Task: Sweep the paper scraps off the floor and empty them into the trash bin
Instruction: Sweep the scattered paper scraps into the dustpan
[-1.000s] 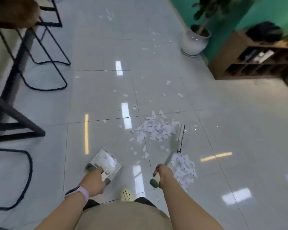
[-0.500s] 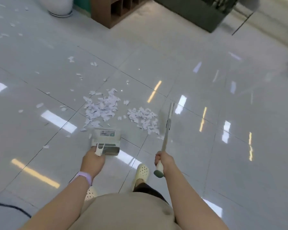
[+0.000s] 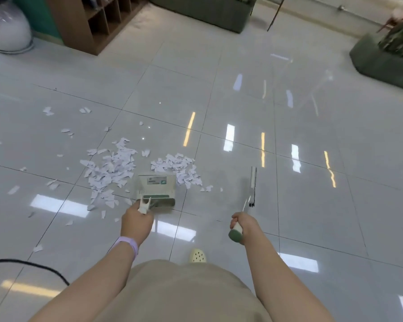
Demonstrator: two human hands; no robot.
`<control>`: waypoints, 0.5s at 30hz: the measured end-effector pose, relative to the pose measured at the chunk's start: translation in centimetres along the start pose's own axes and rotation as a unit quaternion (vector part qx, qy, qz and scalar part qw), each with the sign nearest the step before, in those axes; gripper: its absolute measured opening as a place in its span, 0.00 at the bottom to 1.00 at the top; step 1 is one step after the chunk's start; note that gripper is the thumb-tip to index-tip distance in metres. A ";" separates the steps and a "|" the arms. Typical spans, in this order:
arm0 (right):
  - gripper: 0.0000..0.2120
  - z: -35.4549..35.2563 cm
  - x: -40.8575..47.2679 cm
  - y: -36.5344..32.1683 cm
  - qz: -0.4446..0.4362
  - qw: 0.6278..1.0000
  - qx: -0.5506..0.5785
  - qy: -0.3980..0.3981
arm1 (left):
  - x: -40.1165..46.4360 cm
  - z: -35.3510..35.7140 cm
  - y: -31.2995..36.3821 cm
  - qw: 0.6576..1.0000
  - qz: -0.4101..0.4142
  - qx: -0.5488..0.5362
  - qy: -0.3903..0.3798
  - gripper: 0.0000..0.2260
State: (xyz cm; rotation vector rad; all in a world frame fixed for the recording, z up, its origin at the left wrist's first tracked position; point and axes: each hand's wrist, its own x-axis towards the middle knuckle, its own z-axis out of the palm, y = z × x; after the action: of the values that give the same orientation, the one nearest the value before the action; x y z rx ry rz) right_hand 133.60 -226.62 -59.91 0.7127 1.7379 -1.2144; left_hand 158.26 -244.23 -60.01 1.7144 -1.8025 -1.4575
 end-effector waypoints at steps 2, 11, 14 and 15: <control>0.06 -1.3 1.9 -1.3 0.014 1.000 -0.004 0.003 | -0.1 1.5 1.3 1.000 0.010 0.005 -0.005 0.09; 0.03 -2.2 5.3 -6.9 0.056 0.964 -0.256 -0.046 | 0.3 6.3 2.7 0.997 -0.030 -0.019 0.063 0.05; 0.06 2.5 4.8 -6.3 0.095 0.951 -0.275 -0.100 | -0.6 6.3 2.1 0.995 -0.046 -0.003 0.085 0.04; 0.06 4.2 4.2 -5.7 0.118 0.945 -0.283 -0.117 | -0.9 6.1 2.0 0.995 -0.048 0.009 0.086 0.04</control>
State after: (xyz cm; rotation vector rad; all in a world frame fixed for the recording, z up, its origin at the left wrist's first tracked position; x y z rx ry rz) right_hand 128.32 -232.68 -61.81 0.3947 1.6313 -0.5610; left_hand 152.71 -240.97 -60.90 1.8959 -1.6717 -1.2870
